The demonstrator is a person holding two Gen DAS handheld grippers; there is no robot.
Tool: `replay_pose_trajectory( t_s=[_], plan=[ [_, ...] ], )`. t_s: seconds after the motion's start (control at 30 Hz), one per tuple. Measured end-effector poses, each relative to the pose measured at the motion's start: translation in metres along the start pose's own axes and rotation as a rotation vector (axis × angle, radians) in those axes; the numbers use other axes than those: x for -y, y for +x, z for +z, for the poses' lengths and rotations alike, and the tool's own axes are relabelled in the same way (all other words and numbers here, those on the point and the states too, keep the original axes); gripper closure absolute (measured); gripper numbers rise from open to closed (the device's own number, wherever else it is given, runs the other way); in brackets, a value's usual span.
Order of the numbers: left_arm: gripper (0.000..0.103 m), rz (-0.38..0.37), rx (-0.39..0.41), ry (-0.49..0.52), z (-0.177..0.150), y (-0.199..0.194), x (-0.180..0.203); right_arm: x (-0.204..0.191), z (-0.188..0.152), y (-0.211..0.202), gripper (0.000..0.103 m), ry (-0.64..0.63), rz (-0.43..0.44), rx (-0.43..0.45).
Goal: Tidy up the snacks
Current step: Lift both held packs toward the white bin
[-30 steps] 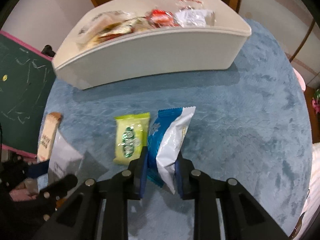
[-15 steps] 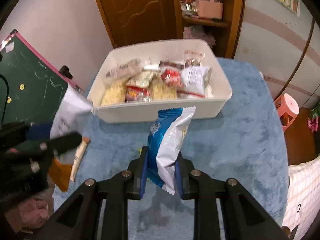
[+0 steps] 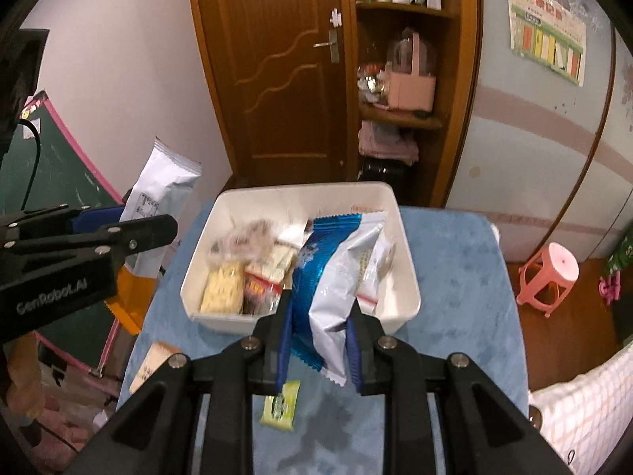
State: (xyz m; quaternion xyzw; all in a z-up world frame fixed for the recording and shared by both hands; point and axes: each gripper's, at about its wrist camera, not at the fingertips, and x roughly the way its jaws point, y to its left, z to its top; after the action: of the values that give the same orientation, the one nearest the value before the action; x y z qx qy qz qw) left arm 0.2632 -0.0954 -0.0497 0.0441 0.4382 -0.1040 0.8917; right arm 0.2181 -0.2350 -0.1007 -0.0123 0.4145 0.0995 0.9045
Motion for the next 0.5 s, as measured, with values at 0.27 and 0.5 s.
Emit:
replay_pose_trajectory(
  t_s=[0.27, 0.5],
  plan=[
    [0.064, 0.020, 0.037, -0.026, 0.044, 0.012, -0.002, 0.011, 0.041, 0.012, 0.079, -0.013, -0.012, 0.054],
    [0.064, 0.039, 0.033, -0.035, 0.070, 0.034, 0.000, 0.021, 0.073, 0.032, 0.079, 0.002, -0.004, 0.054]
  ],
)
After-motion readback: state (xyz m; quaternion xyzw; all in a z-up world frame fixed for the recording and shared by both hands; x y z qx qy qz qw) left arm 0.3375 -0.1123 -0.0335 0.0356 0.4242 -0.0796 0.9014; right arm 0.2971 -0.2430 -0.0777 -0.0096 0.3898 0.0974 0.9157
